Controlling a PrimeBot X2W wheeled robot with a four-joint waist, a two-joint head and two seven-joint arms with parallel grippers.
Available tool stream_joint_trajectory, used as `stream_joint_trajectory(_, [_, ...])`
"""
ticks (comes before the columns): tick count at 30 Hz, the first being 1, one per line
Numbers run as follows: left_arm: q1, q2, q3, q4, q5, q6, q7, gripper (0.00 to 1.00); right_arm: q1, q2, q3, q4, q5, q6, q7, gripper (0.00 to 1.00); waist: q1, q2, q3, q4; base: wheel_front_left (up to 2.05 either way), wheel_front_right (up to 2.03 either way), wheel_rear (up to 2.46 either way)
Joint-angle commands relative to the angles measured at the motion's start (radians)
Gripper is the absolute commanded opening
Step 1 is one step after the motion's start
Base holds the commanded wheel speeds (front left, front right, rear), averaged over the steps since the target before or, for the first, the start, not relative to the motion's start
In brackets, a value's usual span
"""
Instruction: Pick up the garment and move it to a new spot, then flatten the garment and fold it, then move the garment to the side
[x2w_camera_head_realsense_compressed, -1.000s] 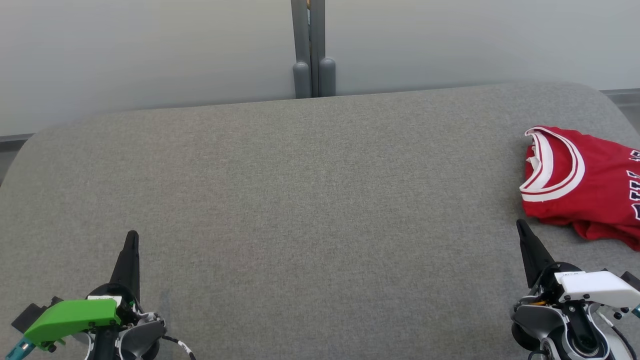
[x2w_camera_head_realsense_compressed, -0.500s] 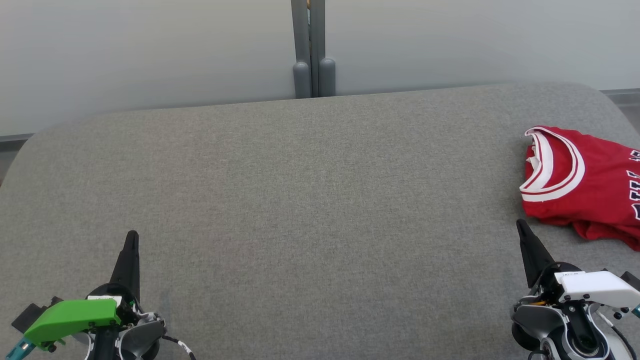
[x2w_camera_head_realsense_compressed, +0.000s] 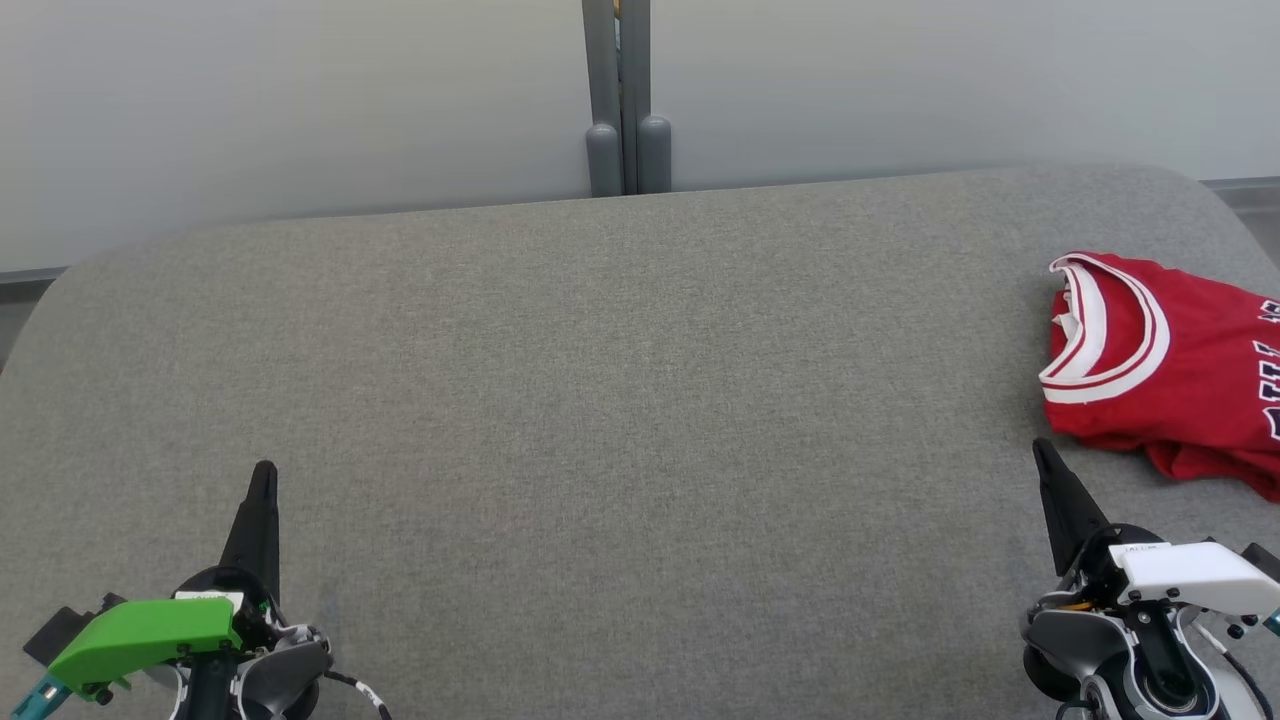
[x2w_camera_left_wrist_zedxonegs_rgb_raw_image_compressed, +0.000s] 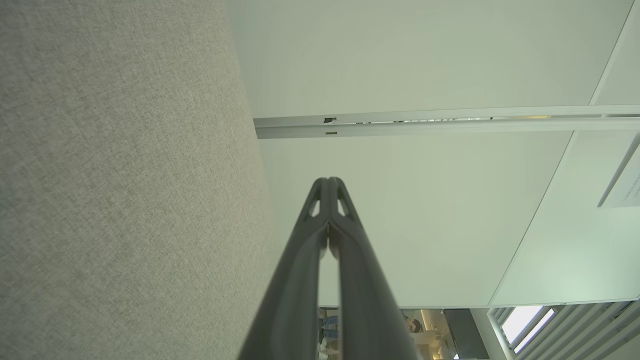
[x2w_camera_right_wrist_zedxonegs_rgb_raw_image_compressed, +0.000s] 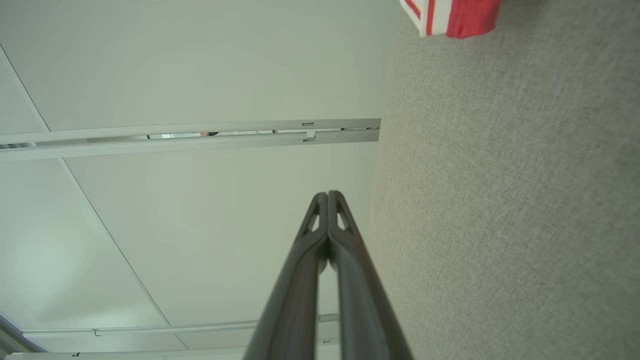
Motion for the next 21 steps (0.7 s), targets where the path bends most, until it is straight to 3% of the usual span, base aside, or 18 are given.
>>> stream_joint_trajectory(1, [-0.01,0.0,0.002,-0.001,-0.002,-0.004,0.0,0.0,-0.01,-0.005,0.001,-0.003,0.008,0.0,0.003,0.0,0.0,0.0,0.0,0.0,0.0,0.0,0.0])
stream_joint_trajectory(21, [-0.01,0.0,0.002,-0.001,-0.002,-0.004,0.0,0.0,-0.01,-0.005,0.001,-0.003,0.008,0.0,0.003,0.0,0.0,0.0,0.0,0.0,0.0,0.0,0.0])
